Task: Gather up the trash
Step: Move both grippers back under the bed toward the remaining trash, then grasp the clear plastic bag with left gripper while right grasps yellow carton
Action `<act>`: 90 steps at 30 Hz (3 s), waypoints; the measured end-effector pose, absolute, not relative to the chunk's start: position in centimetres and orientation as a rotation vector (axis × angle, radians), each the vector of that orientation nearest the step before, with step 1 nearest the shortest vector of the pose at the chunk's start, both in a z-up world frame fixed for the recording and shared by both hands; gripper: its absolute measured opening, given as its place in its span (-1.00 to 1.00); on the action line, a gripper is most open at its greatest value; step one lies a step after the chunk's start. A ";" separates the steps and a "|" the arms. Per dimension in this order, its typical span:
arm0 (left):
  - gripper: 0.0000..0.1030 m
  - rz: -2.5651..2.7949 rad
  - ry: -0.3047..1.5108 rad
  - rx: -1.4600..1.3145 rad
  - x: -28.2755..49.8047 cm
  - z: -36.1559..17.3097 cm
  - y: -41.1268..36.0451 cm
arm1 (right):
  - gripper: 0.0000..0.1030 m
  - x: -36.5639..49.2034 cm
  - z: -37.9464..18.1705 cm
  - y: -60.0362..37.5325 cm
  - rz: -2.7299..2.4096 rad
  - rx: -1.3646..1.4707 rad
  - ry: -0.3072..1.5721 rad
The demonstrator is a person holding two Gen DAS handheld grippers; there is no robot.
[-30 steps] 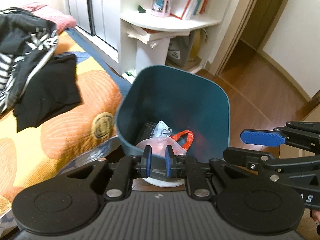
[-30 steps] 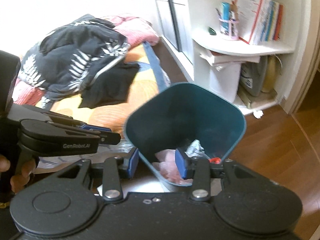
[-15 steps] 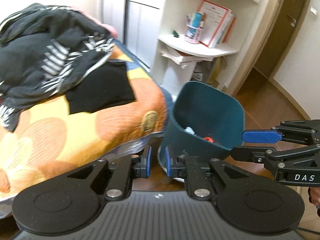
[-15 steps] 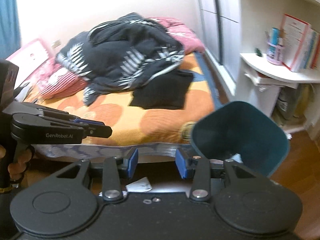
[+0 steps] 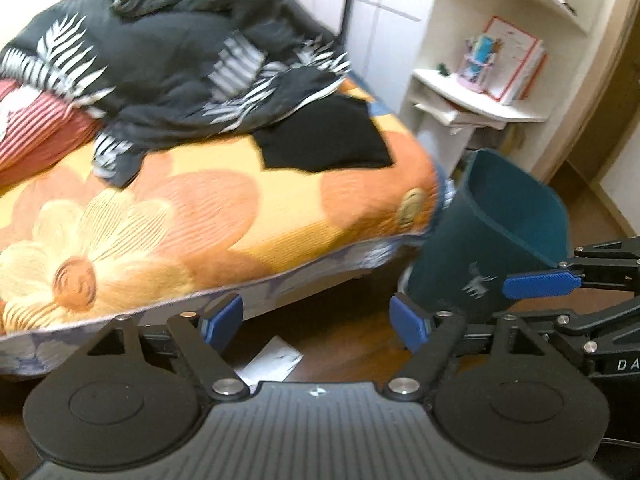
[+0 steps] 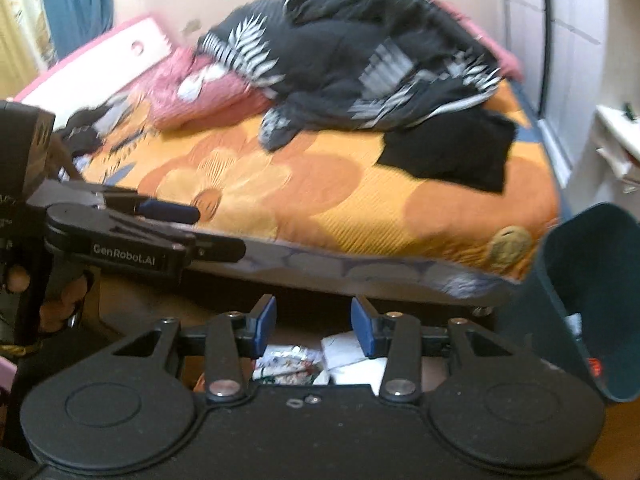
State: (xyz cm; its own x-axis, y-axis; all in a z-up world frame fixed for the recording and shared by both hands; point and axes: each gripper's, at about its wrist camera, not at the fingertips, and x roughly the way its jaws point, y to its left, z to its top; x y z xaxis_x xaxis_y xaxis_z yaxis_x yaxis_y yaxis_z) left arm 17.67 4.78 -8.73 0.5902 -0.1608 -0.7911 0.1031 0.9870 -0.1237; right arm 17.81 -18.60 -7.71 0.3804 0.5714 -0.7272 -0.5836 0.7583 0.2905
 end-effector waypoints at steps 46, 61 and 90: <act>0.67 0.548 1.901 -0.766 18.9 -57.3 13.4 | -0.16 12.4 -50.6 -1.1 1.160 -0.998 1.119; -0.40 0.530 1.952 -0.831 17.8 -60.7 12.8 | 0.12 10.3 -54.2 0.0 1.214 -1.090 1.083; -0.92 0.427 1.783 -0.756 19.0 -50.0 10.1 | -0.04 19.1 -45.0 -3.0 0.874 -0.863 1.260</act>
